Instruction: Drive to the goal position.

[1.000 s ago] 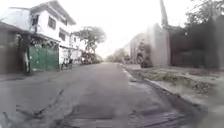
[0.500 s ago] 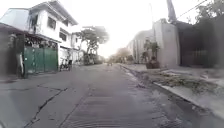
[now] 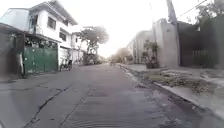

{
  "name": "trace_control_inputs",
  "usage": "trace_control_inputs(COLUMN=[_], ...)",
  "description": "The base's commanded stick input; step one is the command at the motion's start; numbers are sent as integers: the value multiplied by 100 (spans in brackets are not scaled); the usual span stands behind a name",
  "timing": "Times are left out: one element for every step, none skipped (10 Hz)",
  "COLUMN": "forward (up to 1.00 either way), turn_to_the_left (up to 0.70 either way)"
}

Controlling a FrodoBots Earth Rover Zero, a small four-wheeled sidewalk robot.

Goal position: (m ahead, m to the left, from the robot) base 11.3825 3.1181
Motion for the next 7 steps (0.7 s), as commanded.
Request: trace_control_inputs(forward=[100,100,100,100,100,100,100], turn_to_the_left=[2,2,2,2,2,2,2])
